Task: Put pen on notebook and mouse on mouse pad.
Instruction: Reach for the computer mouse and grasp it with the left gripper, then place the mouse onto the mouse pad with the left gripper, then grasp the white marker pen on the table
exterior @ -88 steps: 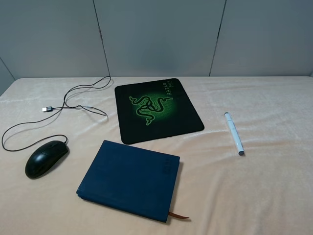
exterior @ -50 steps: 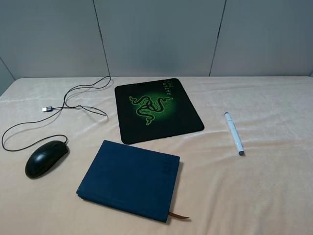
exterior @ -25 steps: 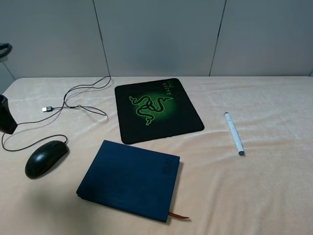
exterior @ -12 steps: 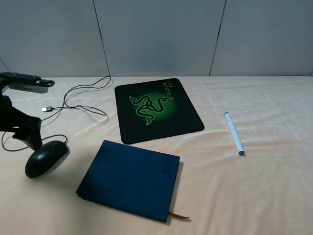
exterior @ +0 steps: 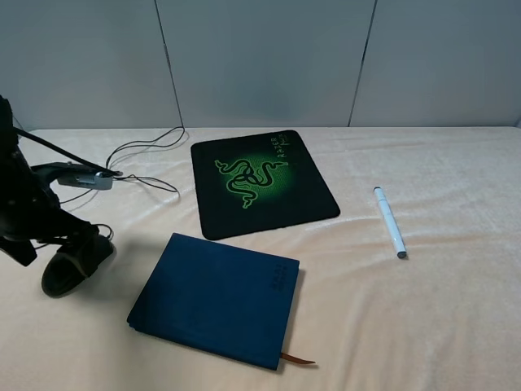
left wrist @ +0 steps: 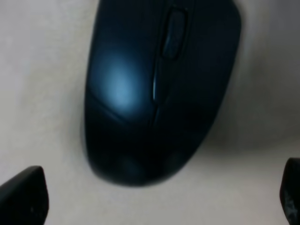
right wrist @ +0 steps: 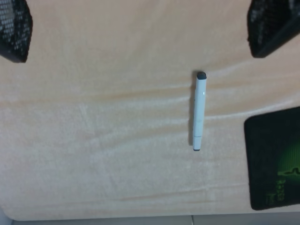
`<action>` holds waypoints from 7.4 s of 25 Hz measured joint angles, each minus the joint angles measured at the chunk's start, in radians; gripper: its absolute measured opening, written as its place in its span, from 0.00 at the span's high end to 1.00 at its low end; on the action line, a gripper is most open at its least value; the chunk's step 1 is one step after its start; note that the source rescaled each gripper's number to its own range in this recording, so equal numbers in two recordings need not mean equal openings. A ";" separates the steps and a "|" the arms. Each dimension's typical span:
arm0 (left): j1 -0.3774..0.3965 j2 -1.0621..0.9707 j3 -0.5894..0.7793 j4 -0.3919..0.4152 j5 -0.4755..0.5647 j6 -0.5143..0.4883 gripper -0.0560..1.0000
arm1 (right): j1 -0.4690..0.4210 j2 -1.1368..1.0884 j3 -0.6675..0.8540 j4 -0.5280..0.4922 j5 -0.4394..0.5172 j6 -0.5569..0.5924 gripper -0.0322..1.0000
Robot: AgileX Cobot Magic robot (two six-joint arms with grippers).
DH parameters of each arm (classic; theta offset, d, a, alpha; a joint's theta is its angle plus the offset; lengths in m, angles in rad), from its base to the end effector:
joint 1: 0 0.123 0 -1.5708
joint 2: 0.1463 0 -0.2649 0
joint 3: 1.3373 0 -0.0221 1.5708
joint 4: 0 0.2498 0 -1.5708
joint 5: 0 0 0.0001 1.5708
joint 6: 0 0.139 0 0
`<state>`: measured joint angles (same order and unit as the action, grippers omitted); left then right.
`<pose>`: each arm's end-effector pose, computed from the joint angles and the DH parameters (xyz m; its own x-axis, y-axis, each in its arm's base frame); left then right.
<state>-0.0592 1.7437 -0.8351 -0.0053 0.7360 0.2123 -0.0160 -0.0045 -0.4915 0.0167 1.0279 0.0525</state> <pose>0.2707 -0.0165 0.0677 -0.9643 0.2644 -0.0138 0.2644 0.9644 -0.0007 0.0596 0.0010 0.2566 -0.4291 0.0680 -0.9007 0.0294 0.9977 0.0613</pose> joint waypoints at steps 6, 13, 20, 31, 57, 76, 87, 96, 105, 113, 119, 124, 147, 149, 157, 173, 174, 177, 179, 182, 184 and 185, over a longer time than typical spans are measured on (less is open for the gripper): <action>0.000 0.054 0.000 0.000 -0.077 0.036 0.00 | 0.000 0.000 0.000 0.000 0.000 0.000 0.00; 0.000 0.097 -0.002 0.000 -0.165 0.053 0.00 | 0.000 0.000 0.000 0.000 0.000 0.000 0.00; 0.000 0.105 -0.002 0.005 -0.176 0.053 0.28 | 0.000 0.000 0.000 0.000 0.000 0.000 0.00; 0.000 0.105 -0.002 0.005 -0.177 0.057 0.95 | 0.000 0.000 0.000 0.000 0.000 0.000 0.00; -0.016 -0.056 -0.348 -0.042 0.197 -0.017 0.95 | 0.000 0.000 0.000 0.000 0.000 0.000 0.00; -0.378 0.298 -0.908 -0.042 0.273 -0.015 0.95 | 0.000 0.000 0.000 0.000 0.000 0.000 0.00; -0.437 0.592 -1.248 -0.050 0.301 -0.031 0.95 | 0.000 0.000 0.000 0.000 0.000 0.000 0.00; -0.460 0.688 -1.273 -0.052 0.177 -0.046 0.95 | 0.000 0.000 0.000 0.000 0.000 0.000 0.00; -0.460 0.713 -1.273 -0.053 0.090 -0.046 0.95 | 0.000 0.000 0.000 0.000 0.000 0.000 0.00; -0.460 0.713 -1.273 -0.049 0.085 -0.046 0.73 | 0.000 0.000 0.000 0.000 0.000 0.000 0.00; -0.460 0.713 -1.273 -0.049 0.075 -0.046 0.06 | 0.000 0.000 0.000 0.000 0.000 0.000 0.00; -0.460 0.713 -1.273 -0.048 0.066 -0.046 0.01 | 0.000 0.000 0.000 0.000 0.000 0.000 0.00; -0.460 0.409 -1.294 -0.054 0.421 -0.046 0.00 | 0.000 0.000 0.000 0.000 0.000 0.000 0.00; -0.460 0.373 -1.295 -0.052 0.421 -0.048 0.00 | 0.000 0.000 0.000 0.000 0.000 0.000 0.00; -0.460 0.215 -1.224 -0.053 0.422 -0.090 0.00 | 0.000 0.000 0.000 0.000 0.000 0.000 0.00; -0.460 -0.341 -0.590 -0.053 0.422 -0.091 0.00 | 0.000 0.000 0.000 0.000 0.000 0.000 0.00; -0.460 -0.382 -0.558 -0.053 0.422 -0.091 0.00 | 0.000 0.000 0.000 0.000 0.000 0.000 0.00; -0.460 -0.493 -0.452 -0.052 0.422 -0.091 0.00 | 0.000 0.000 0.000 0.000 0.000 0.000 0.00; -0.460 -0.565 -0.393 -0.052 0.422 -0.091 0.00 | 0.000 0.000 0.000 0.000 0.000 0.000 0.00; -0.460 -0.683 -0.306 -0.053 0.422 -0.091 0.00 | 0.000 0.000 0.000 0.000 0.000 0.000 0.00; -0.460 -0.774 -0.239 -0.053 0.423 -0.091 0.00 | 0.000 0.000 0.000 0.000 0.000 0.000 0.00; -0.460 -0.821 -0.209 -0.053 0.423 -0.091 0.00 | 0.000 0.000 0.000 0.000 0.000 0.000 0.00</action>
<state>-0.5190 0.9231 -1.0439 -0.0578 1.1587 0.1208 -0.0160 -0.0045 -0.4915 0.0167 1.0279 0.0525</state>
